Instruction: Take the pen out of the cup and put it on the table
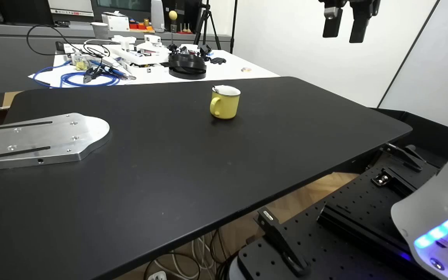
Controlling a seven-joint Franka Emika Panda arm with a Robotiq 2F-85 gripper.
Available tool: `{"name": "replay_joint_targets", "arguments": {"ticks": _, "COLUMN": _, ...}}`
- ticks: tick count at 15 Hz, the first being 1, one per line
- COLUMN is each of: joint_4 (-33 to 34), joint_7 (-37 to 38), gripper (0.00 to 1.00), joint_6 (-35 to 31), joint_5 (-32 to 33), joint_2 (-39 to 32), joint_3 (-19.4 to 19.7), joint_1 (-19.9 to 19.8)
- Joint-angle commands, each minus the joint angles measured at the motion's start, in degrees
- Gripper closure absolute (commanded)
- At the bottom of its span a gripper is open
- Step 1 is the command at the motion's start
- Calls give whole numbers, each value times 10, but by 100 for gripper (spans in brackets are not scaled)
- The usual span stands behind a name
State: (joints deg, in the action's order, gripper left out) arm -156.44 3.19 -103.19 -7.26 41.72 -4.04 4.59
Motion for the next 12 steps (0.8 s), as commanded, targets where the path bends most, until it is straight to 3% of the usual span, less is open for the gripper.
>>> {"name": "replay_joint_targets", "arguments": {"ticks": 1, "joint_4": 10, "joint_7": -3, "gripper": 0, "joint_6": 3, "joint_5": 1, "joint_2": -16, "joint_3": 2, "joint_1": -4}}
{"name": "replay_joint_targets", "arguments": {"ticks": 7, "joint_4": 96, "joint_7": -16, "gripper": 0, "joint_6": -67, "joint_5": 9, "joint_2": -184, "joint_3": 32, "joint_1": -38}}
{"name": "replay_joint_targets", "arguments": {"ticks": 12, "joint_4": 234, "joint_7": -6, "gripper": 0, "joint_6": -77, "joint_5": -19, "joint_2": -350, "joint_3": 56, "joint_1": -53}}
